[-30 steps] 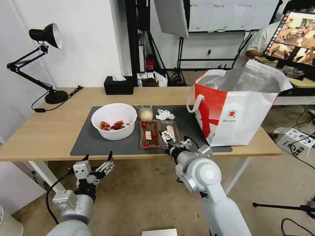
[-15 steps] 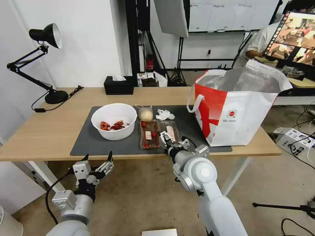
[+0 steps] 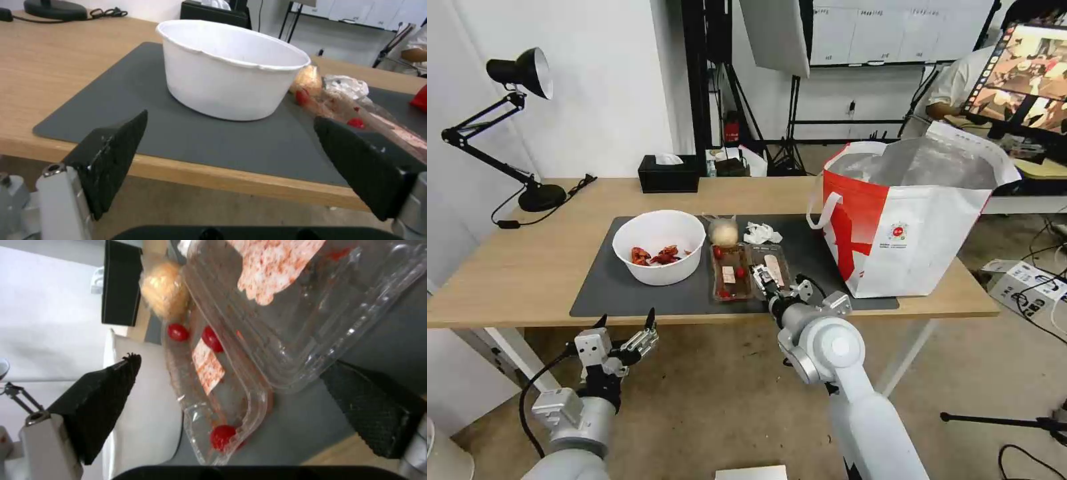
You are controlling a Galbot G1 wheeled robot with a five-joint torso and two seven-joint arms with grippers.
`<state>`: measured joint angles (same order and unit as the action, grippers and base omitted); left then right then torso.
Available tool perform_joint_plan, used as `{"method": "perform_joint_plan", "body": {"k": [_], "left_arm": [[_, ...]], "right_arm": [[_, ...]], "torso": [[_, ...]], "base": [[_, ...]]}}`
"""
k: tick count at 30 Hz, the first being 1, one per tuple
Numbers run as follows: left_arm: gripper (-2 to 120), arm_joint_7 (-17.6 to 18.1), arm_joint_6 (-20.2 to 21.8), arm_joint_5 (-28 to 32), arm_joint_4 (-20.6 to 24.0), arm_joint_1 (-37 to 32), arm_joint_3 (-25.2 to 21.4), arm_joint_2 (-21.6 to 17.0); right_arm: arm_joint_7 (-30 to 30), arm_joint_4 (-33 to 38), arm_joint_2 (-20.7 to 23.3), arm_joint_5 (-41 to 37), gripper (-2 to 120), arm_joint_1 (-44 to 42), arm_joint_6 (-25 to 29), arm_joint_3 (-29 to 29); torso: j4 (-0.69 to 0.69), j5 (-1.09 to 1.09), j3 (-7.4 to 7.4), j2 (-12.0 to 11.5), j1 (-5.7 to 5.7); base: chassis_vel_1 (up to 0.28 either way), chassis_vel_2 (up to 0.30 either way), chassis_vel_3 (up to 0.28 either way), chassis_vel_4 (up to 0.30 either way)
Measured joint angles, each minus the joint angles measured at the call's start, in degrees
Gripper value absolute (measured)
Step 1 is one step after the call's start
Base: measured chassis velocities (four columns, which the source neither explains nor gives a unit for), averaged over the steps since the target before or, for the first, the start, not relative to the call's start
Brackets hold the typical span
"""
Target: Pick up the trash from the table and place it into the takeout bag.
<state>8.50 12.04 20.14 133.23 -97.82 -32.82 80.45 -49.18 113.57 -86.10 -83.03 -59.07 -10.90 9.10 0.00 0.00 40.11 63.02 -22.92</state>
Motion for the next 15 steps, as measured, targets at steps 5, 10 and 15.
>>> {"method": "perform_joint_plan", "body": {"k": [5,10,15], "left_arm": [[100,0.01,-0.09,0.0,0.16,-0.23,0.05,0.11],[100,0.02,-0.13,-0.06,0.4,-0.44,0.07,0.23],[100,0.02,-0.16,-0.09,0.73,-0.67,0.06,0.3]], "right_arm": [[3.06,0.73,1.26,5.2,100,-0.44,-0.51,-0.92],[5.74,1.02,2.19,10.23,100,-0.49,-0.83,-1.48],[7.52,1.08,2.86,13.42,100,-0.2,-0.86,-1.8]], "torso": [[0.0,0.0,0.0,0.0,0.0],[0.0,0.0,0.0,0.0,0.0],[0.0,0.0,0.0,0.0,0.0]], "base": [[0.0,0.0,0.0,0.0],[0.0,0.0,0.0,0.0],[0.0,0.0,0.0,0.0]]}}
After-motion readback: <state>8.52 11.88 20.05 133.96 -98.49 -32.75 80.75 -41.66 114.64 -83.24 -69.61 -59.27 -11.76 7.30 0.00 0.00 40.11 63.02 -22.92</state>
